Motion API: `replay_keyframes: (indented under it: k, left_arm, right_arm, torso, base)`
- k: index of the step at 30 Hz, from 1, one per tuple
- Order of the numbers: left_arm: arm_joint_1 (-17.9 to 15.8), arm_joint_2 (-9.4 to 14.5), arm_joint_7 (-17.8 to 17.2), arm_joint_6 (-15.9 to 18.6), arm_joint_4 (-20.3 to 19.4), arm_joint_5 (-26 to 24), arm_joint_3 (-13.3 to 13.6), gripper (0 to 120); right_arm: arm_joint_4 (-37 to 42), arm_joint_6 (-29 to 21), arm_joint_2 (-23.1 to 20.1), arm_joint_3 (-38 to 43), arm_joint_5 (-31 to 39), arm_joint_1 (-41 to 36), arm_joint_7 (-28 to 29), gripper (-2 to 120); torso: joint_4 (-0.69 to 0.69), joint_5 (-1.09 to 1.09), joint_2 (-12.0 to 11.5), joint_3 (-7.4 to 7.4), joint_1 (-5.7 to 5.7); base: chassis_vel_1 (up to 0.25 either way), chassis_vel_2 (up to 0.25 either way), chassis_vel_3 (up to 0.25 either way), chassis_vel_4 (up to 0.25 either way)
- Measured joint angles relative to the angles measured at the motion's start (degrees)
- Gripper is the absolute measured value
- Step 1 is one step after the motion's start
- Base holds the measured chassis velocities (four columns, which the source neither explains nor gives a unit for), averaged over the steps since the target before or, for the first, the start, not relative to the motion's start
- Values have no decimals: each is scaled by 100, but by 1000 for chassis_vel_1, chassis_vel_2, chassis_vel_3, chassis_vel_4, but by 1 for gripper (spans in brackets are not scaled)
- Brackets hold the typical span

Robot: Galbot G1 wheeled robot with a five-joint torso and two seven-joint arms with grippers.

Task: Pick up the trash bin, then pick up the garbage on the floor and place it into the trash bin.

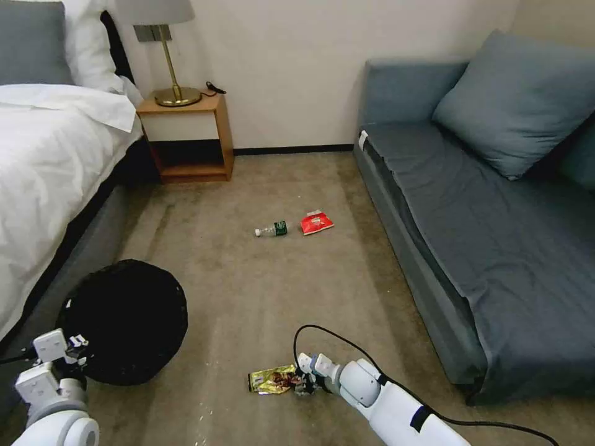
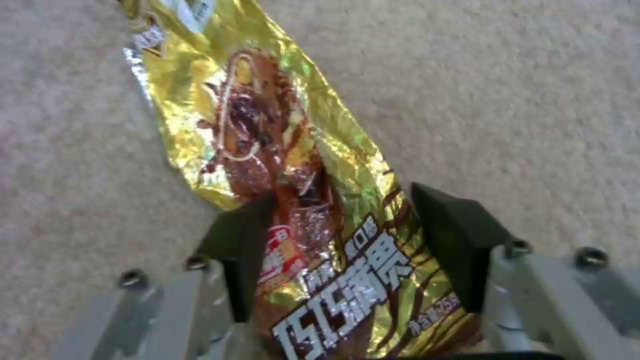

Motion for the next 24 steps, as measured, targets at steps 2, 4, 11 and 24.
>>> replay_keyframes:
  k: [2,4,11,24]
  left_arm:
    - [8,-8,5,-22,-1,7,-2,3]
    - [14,-17,5,-51,0,16,-3,3]
    - [21,-46,17,-75,-3,35,9,3]
    - [78,-96,198,-183,-41,172,95,3]
  right_arm:
    - [26,3,12,21,8,-22,0,48]
    - [45,4,21,79,26,-36,17,38]
    - [247,33,-22,174,149,-56,25,14]
    - [709,75,-22,368,447,-59,70,0]
  torso:
    - [-1,1,0,1,0]
    - [-2,-2,0,1,0]
    - [-2,-1,-1,1,0]
    - [-2,0,-1,1,0]
  base:
    - [0,0,0,0]
    - [0,0,0,0]
    - [0,0,0,0]
    - [0,0,0,0]
